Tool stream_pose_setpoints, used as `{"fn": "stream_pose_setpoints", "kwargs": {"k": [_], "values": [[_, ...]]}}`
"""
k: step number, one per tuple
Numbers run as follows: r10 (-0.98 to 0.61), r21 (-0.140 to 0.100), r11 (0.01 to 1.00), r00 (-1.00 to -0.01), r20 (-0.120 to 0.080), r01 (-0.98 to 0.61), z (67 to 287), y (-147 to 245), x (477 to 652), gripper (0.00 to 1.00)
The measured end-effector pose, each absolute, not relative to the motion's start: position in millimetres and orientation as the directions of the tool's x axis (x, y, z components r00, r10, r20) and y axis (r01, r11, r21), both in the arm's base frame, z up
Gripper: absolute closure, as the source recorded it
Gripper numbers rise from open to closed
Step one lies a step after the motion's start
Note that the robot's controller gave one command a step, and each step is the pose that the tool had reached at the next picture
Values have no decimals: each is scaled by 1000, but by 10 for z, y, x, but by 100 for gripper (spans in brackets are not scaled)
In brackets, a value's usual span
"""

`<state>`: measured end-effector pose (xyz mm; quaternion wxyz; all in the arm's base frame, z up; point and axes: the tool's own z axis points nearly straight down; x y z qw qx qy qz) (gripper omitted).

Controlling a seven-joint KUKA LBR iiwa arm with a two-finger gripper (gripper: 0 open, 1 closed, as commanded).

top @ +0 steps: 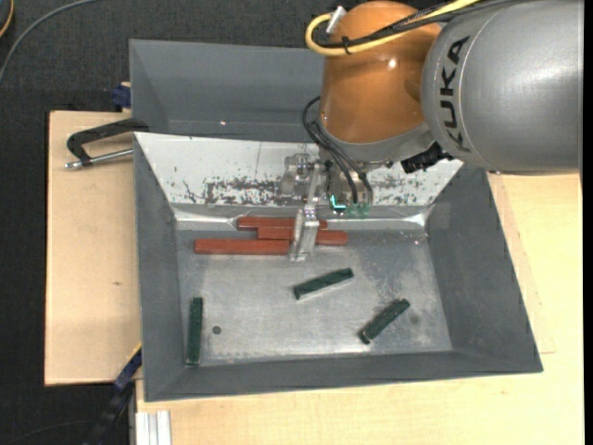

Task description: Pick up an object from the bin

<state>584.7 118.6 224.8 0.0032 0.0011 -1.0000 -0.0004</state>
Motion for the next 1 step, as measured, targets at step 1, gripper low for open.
{"fn": "stream_pose_setpoints", "kwargs": {"k": [1], "values": [[-65, 1, 998, -998, -1, -65, 694, 1186, 5692, 0]]}}
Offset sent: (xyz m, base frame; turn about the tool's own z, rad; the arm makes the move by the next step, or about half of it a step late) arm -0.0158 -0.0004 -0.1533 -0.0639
